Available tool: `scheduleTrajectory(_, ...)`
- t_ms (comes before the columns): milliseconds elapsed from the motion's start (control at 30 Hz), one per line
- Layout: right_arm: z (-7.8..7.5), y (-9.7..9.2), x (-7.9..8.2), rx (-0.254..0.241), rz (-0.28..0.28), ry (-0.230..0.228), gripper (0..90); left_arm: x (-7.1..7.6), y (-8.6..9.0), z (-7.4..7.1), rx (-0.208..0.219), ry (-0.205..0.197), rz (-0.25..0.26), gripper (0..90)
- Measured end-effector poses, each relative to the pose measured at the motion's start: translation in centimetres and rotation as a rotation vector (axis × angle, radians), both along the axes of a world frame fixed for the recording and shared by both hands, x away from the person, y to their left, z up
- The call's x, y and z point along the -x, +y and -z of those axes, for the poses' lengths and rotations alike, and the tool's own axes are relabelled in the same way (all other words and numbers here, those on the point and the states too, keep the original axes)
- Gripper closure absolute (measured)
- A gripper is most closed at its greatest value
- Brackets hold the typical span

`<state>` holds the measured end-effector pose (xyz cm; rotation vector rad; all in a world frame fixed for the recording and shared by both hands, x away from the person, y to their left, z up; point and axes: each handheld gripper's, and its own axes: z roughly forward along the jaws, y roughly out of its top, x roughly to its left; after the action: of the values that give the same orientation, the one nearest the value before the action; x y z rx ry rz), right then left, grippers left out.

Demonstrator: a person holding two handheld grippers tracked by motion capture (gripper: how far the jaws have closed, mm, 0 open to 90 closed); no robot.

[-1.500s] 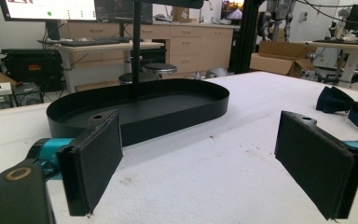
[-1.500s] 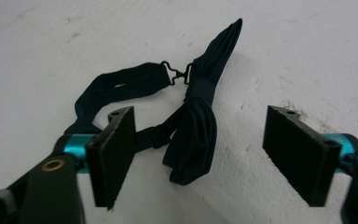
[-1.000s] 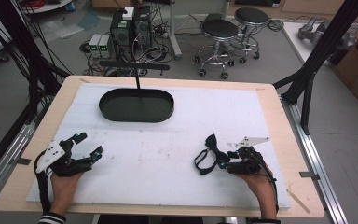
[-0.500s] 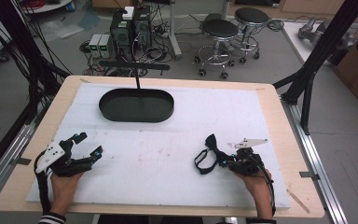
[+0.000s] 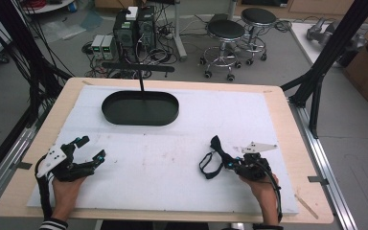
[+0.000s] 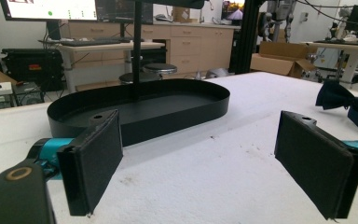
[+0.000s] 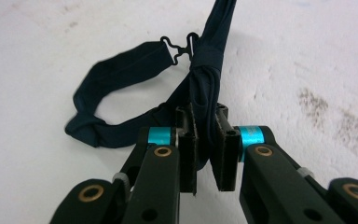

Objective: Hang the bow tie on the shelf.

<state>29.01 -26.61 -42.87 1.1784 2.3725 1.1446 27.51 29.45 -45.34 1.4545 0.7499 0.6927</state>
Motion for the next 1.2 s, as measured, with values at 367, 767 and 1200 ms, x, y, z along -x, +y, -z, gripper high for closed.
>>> scheduleTrajectory(367, -1.1, 0.5, 0.4, -0.065, -0.016, -0.144, 84.7, 0.0, 0.0, 0.0, 0.0, 0.0, 0.0, 15.4)
scheduleTrajectory(767, -2.8, 1.8, 0.2, -0.12, -0.052, -0.272, 85.4, 0.0, 0.0, 0.0, 0.001, -0.001, 0.0, 15.4)
scheduleTrajectory(1200, -5.6, 4.0, -1.6, -0.168, -0.099, -0.325, 85.4, 0.0, 0.0, 0.0, 0.008, 0.004, 0.002, 15.4)
